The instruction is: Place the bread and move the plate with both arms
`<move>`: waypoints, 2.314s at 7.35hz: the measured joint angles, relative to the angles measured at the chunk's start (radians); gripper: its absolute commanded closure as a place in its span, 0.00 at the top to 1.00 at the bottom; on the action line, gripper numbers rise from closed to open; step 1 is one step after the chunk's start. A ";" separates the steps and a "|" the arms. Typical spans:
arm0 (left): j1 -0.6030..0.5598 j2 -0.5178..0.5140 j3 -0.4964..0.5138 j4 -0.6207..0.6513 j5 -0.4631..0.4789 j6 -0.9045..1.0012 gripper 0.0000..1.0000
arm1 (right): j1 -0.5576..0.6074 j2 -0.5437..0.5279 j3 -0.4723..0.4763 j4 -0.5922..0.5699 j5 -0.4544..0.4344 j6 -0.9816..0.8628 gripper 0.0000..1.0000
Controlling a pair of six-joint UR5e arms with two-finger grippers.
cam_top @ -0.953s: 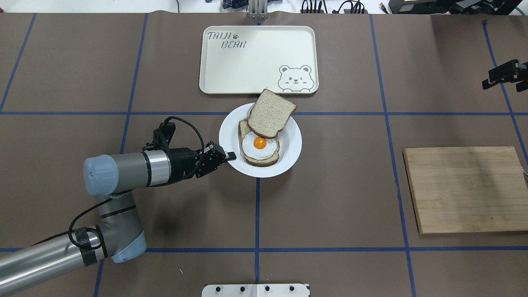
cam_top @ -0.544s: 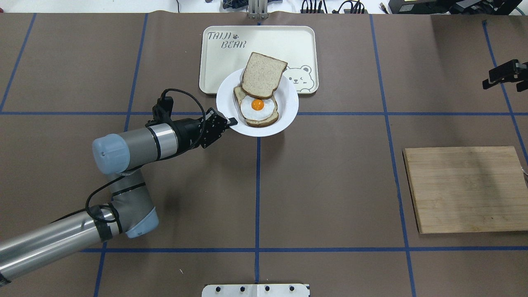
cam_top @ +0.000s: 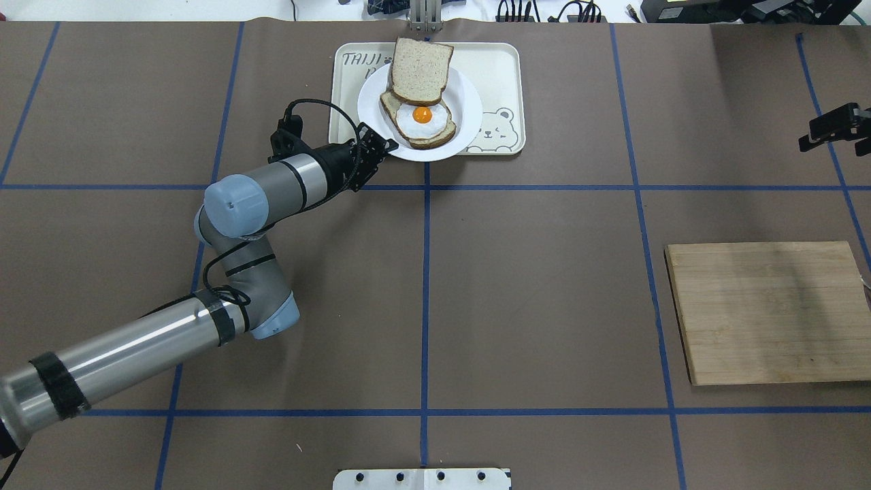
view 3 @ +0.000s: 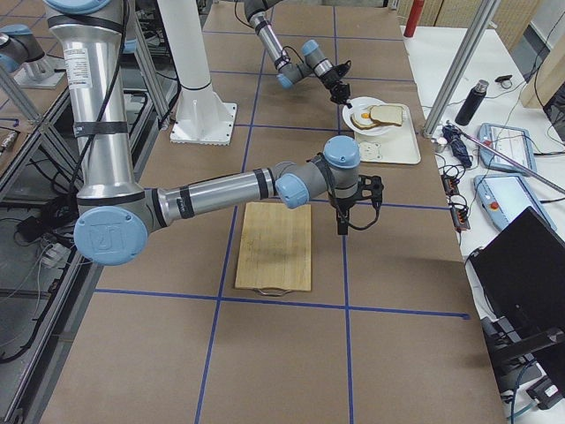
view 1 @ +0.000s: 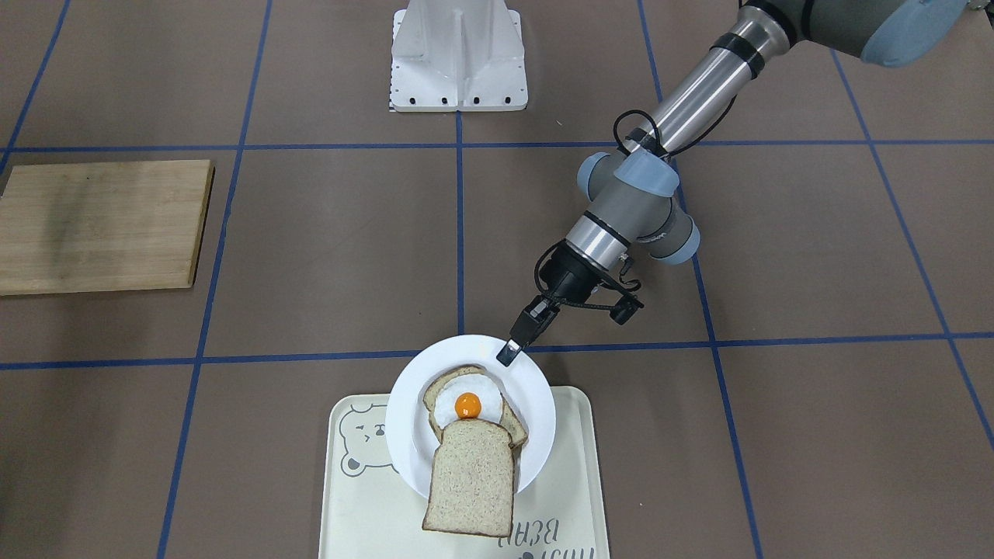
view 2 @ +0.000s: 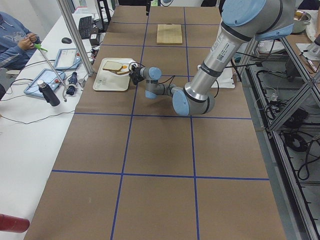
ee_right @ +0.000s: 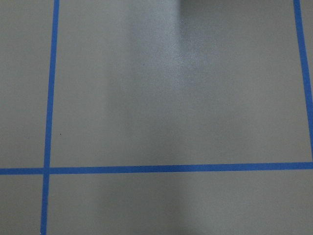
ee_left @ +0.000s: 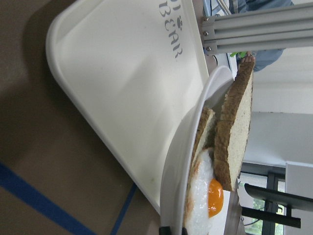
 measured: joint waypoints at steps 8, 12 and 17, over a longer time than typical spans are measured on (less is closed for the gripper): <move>0.007 -0.248 0.267 0.042 0.062 -0.053 0.99 | -0.007 0.000 -0.009 0.000 0.009 0.008 0.99; 0.003 -0.084 0.011 0.051 -0.014 -0.048 0.99 | -0.014 0.008 -0.012 -0.001 0.008 0.009 1.00; -0.026 0.543 -0.736 0.085 -0.193 0.013 0.99 | -0.022 0.020 -0.020 0.000 0.006 0.011 1.00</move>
